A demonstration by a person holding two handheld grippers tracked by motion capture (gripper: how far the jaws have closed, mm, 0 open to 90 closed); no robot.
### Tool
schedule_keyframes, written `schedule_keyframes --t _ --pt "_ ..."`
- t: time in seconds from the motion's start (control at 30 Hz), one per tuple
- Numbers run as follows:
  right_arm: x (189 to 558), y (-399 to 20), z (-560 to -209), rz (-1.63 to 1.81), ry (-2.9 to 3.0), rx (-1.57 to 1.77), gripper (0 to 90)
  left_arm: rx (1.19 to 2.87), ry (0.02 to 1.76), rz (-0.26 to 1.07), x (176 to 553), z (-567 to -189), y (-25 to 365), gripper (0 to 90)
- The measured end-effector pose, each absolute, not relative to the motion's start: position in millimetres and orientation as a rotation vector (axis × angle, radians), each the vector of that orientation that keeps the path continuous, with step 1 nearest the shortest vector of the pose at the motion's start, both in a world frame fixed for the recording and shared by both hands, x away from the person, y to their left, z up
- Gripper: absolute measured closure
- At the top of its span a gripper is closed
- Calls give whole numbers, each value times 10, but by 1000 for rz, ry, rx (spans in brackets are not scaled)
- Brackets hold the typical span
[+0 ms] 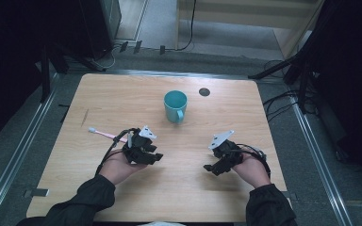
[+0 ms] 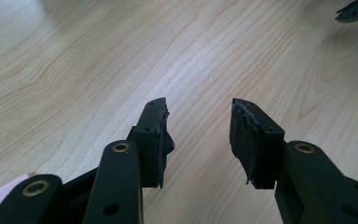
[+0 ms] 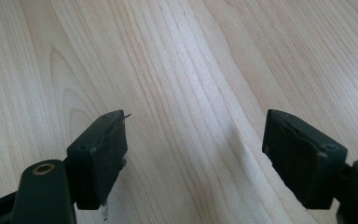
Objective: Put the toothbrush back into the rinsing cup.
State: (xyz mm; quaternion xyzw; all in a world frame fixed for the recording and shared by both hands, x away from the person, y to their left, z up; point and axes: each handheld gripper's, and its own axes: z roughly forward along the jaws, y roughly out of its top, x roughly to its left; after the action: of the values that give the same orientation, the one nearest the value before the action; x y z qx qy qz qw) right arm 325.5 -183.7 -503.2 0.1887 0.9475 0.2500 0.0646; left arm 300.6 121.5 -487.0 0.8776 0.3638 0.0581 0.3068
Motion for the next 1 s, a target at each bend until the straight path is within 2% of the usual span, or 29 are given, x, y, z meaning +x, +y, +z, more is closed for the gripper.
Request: schedule_keyframes --t 0.37,0.63,1.0 --pt "3251 -1850 -5020 755 2855 571 217 2329 979 145 3026 -4872 1218 543" --pt "3266 -1808 -5021 737 2844 527 217 2303 1041 94 3056 -4838 1323 576" --pt "3265 -1806 -5019 730 2846 517 218 2303 1073 161 3118 -4775 1504 635"
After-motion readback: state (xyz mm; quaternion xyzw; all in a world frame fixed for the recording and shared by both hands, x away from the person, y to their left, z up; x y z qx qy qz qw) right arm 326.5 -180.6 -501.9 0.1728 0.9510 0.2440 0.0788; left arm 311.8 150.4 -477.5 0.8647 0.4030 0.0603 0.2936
